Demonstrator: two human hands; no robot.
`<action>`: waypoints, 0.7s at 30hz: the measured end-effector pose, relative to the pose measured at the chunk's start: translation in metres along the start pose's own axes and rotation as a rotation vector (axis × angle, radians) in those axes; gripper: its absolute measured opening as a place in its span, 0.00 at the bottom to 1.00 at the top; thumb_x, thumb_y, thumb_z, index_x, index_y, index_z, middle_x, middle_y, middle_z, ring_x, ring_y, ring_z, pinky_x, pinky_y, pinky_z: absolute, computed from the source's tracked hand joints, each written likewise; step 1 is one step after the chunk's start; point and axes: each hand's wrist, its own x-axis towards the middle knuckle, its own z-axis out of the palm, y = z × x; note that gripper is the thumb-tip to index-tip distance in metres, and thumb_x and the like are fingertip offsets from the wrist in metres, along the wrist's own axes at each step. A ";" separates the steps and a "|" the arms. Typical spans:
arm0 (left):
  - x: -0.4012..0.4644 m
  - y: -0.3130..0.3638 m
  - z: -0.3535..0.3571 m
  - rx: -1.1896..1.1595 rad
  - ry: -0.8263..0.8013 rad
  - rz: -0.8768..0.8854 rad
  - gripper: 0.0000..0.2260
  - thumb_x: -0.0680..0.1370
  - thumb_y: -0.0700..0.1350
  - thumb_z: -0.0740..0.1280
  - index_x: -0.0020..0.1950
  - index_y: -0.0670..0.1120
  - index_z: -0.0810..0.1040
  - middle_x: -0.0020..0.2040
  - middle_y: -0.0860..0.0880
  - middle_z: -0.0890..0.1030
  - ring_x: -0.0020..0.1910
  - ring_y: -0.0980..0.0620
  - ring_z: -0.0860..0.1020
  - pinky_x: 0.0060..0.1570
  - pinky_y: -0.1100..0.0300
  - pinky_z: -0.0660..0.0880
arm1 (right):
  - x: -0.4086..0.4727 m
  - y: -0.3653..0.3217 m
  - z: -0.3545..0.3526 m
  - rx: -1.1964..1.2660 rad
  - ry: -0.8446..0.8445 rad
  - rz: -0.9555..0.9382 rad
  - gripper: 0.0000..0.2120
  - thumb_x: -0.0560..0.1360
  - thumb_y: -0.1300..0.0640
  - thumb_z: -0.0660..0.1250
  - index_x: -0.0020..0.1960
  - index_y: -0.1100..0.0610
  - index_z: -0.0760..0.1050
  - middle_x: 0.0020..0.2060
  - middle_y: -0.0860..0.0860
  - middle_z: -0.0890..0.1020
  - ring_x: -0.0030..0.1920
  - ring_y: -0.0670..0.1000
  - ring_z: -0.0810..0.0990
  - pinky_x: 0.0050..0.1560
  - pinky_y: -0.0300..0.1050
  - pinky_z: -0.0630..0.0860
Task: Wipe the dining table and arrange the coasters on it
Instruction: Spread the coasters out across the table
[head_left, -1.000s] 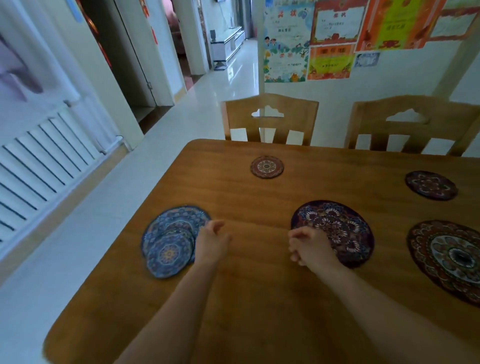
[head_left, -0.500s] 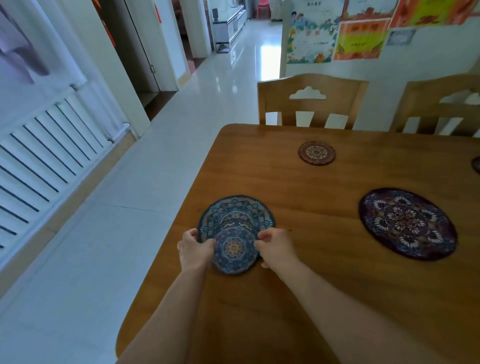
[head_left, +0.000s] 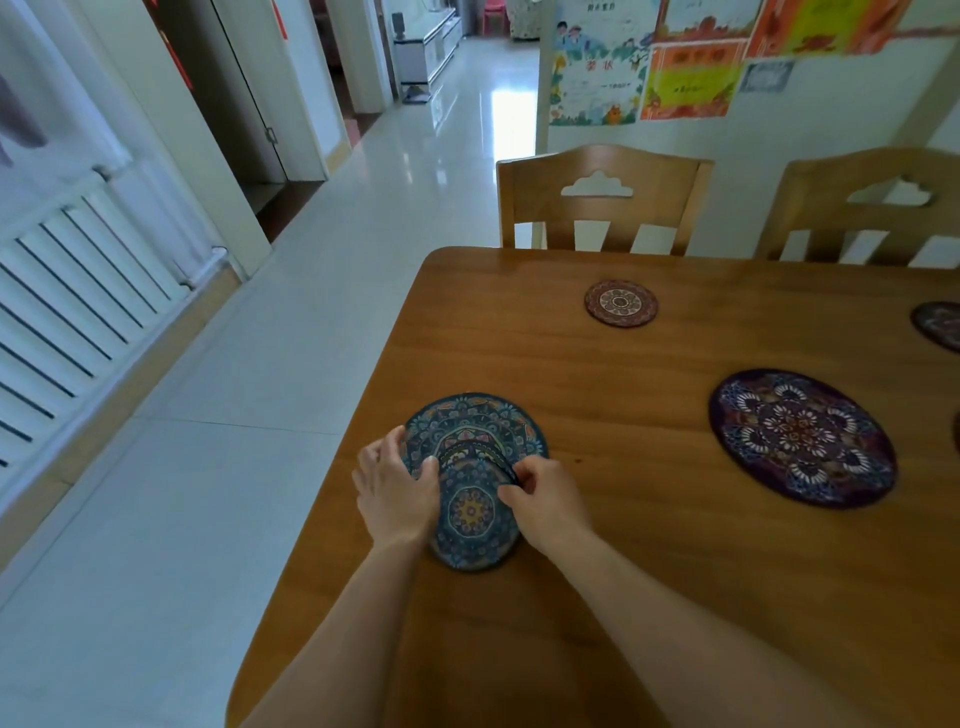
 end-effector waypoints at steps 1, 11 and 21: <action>0.001 0.002 0.002 -0.056 -0.062 0.052 0.22 0.80 0.49 0.66 0.73 0.48 0.68 0.67 0.47 0.72 0.67 0.47 0.69 0.66 0.49 0.68 | 0.000 0.001 -0.006 0.046 -0.001 -0.038 0.07 0.79 0.54 0.66 0.56 0.53 0.76 0.48 0.47 0.79 0.48 0.48 0.77 0.50 0.45 0.78; -0.039 0.034 -0.005 -0.282 -0.545 0.011 0.08 0.83 0.42 0.61 0.57 0.41 0.77 0.50 0.44 0.81 0.46 0.49 0.81 0.38 0.55 0.83 | -0.018 0.028 -0.077 0.127 0.037 -0.091 0.09 0.79 0.53 0.66 0.56 0.54 0.81 0.44 0.47 0.80 0.44 0.45 0.77 0.43 0.38 0.73; -0.087 0.011 0.011 -0.140 -0.552 -0.130 0.04 0.82 0.40 0.61 0.56 0.42 0.73 0.54 0.42 0.79 0.47 0.47 0.81 0.34 0.54 0.83 | -0.054 0.084 -0.079 -0.139 -0.137 0.144 0.05 0.77 0.58 0.68 0.53 0.53 0.76 0.50 0.50 0.78 0.49 0.49 0.76 0.48 0.44 0.74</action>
